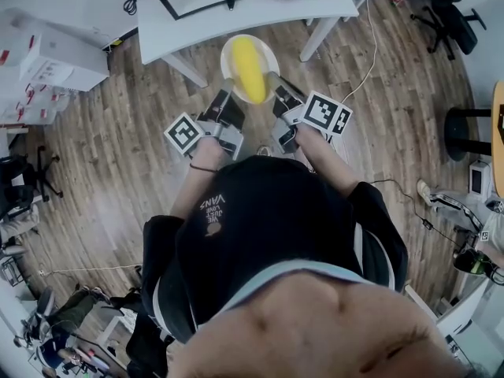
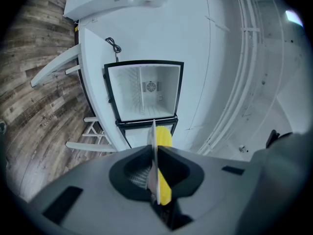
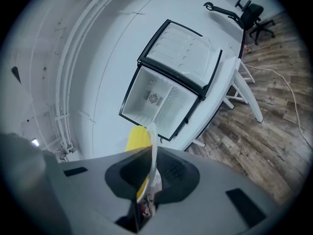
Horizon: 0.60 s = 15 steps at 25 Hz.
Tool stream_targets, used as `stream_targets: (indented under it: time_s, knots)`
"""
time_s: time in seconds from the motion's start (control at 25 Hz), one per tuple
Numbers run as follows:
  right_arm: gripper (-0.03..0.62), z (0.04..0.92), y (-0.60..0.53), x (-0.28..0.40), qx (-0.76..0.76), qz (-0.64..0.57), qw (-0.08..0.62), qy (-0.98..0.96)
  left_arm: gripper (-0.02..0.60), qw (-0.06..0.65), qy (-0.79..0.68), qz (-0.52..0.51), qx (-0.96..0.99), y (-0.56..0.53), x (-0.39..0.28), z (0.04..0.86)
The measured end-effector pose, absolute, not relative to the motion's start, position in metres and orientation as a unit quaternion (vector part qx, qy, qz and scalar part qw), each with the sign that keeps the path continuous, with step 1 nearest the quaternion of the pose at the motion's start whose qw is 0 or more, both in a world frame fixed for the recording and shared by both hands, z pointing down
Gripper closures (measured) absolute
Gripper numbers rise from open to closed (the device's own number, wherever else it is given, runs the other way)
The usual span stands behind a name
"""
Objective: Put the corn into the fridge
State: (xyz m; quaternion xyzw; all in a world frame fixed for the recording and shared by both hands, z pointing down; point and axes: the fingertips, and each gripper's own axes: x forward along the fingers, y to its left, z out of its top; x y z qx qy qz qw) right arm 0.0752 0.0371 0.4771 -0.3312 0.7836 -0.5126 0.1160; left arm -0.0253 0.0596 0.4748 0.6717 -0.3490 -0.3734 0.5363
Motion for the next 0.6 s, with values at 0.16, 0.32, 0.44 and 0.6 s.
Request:
stream_targets:
  time_s: [0.16,0.32,0.44,0.6]
  knots:
    - [0.565,0.478,0.022,0.068,-0.332,-0.515,0.114,0.782,0.545,0.540,-0.351,-0.372,0.668,0.044,-0.032,0.476]
    - [0.564,0.478,0.007,0.060,-0.338,-0.518,0.114,0.777,0.545,0.546,-0.350,-0.366,0.668,0.028,-0.041,0.476]
    - [0.564,0.478,-0.008,0.057,-0.343,-0.519,0.117,0.774,0.545,0.550,-0.348,-0.363,0.667,0.013,-0.045,0.476]
    - [0.563,0.476,-0.028,0.048,-0.349,-0.515,0.124,0.773,0.545,0.550,-0.342,-0.361,0.671,-0.008,-0.053,0.474]
